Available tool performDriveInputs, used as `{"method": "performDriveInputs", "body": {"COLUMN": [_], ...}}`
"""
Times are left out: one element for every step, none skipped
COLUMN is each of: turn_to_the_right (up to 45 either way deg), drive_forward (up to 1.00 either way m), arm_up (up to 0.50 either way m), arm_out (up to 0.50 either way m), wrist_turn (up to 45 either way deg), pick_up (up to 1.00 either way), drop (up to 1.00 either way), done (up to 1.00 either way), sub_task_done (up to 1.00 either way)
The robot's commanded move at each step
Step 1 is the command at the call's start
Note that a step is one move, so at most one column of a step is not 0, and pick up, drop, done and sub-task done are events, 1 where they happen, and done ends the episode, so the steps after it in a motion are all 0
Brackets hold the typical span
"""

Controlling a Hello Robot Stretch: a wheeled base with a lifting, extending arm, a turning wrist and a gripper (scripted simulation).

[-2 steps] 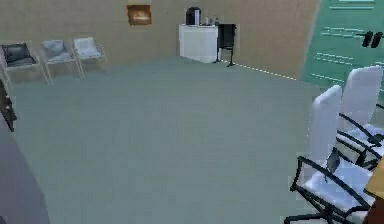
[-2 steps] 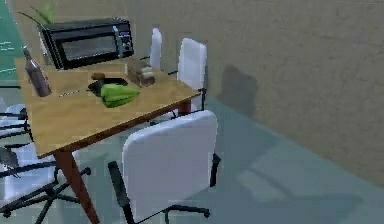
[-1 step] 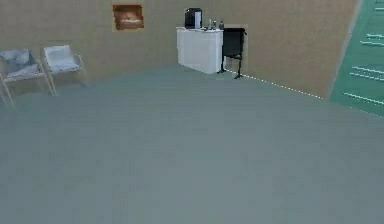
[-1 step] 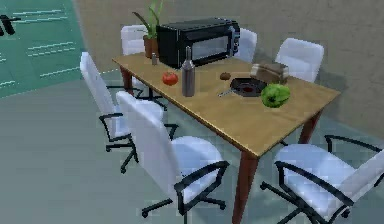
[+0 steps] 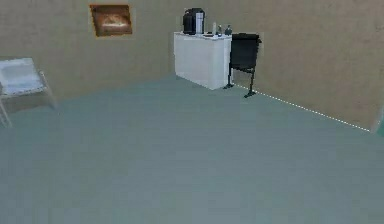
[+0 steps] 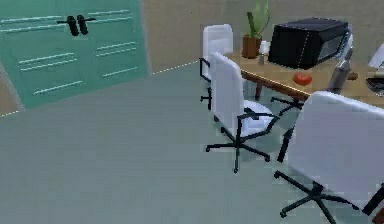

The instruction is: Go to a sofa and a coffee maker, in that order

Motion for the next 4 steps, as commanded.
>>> {"method": "performDriveInputs", "body": {"turn_to_the_right": [0.0,0.0,0.0,3.0], "drive_forward": [1.0,1.0,1.0,0.0], "arm_up": [0.0,0.0,0.0,0.0], "arm_out": [0.0,0.0,0.0,0.0], "wrist_turn": [0.0,0.0,0.0,0.0], "pick_up": [0.0,0.0,0.0,0.0], "drop": [0.0,0.0,0.0,0.0], "done": [0.0,0.0,0.0,0.0], "sub_task_done": [0.0,0.0,0.0,0.0]}}
